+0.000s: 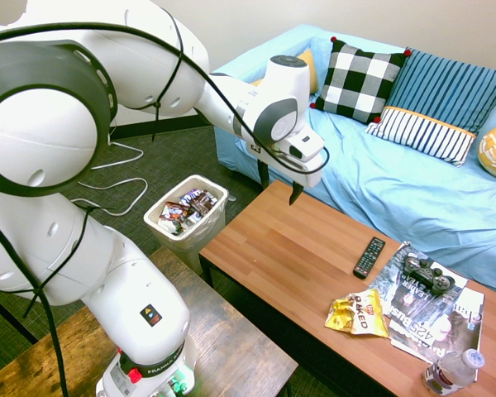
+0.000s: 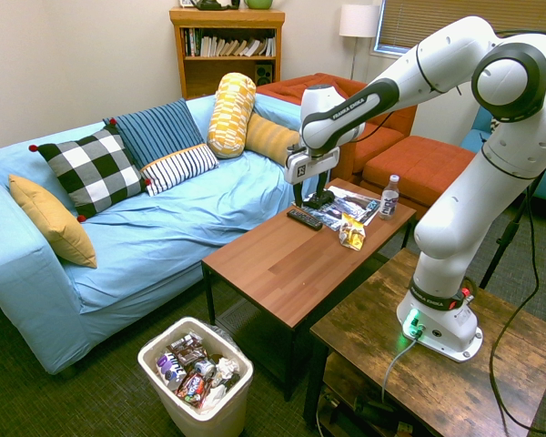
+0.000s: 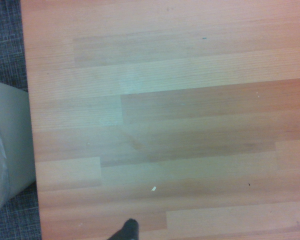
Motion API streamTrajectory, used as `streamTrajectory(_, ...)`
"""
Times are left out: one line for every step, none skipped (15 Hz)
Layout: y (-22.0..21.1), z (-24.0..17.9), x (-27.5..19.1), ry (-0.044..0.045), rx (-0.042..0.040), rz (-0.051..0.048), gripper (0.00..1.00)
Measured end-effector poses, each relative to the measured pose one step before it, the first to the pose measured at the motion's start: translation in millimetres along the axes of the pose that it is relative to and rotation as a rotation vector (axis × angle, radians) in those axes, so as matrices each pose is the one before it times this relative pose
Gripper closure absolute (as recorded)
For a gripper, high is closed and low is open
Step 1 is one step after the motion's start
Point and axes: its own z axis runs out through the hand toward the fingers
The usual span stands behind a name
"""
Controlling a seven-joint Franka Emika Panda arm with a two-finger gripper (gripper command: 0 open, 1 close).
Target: Throw the chip bag in the trash bin
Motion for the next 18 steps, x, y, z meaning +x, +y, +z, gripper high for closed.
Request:
streamTrajectory(-0.92, -0.47, 0.62, -0.00071, 0.00382, 0.00238, 0.00)
streamTrajectory(-1.13, -0.42, 0.71, 0.00165, 0.00652, 0.01322, 0.00)
streamTrajectory(-0.85, -0.06, 2.14, 0.00163, 0.00110, 0.02522, 0.00)
streamTrajectory(1.77, 1.71, 6.77, -0.00115, -0.00027, 0.03121, 0.00)
streamTrajectory(5.48, 4.58, 12.55, -0.00274, -0.00086, 0.04199, 0.00)
streamTrajectory(9.48, 8.66, 18.21, -0.00337, -0.00147, 0.05389, 0.00)
streamTrajectory(10.24, 10.93, 20.74, -0.00445, -0.00532, 0.05570, 0.00)
streamTrajectory(9.59, 11.67, 22.09, 0.00021, -0.00735, 0.06031, 0.00)
streamTrajectory(8.69, 13.03, 23.85, 0.00338, -0.01318, 0.06068, 0.00)
streamTrajectory(6.97, 14.75, 21.59, 0.00200, -0.02005, 0.05441, 0.00)
streamTrajectory(5.34, 16.74, 18.70, -0.00414, -0.02632, 0.04872, 0.00)
streamTrajectory(3.15, 18.94, 16.50, -0.00164, -0.02768, 0.04730, 0.00)
streamTrajectory(1.02, 17.91, 12.36, 0.00214, -0.02547, 0.04217, 0.00)
streamTrajectory(-0.02, 16.93, 10.54, 0.00482, -0.02835, 0.04367, 0.00)
streamTrajectory(-1.75, 15.75, 10.31, 0.01012, -0.02241, 0.04982, 0.00)
streamTrajectory(-3.38, 15.23, 10.26, 0.00663, -0.01544, 0.04342, 0.00)
streamTrajectory(-4.58, 12.31, 7.70, 0.00557, -0.01711, 0.03185, 0.00)
streamTrajectory(-5.82, 10.63, 6.39, 0.00734, -0.01631, 0.02442, 0.00)
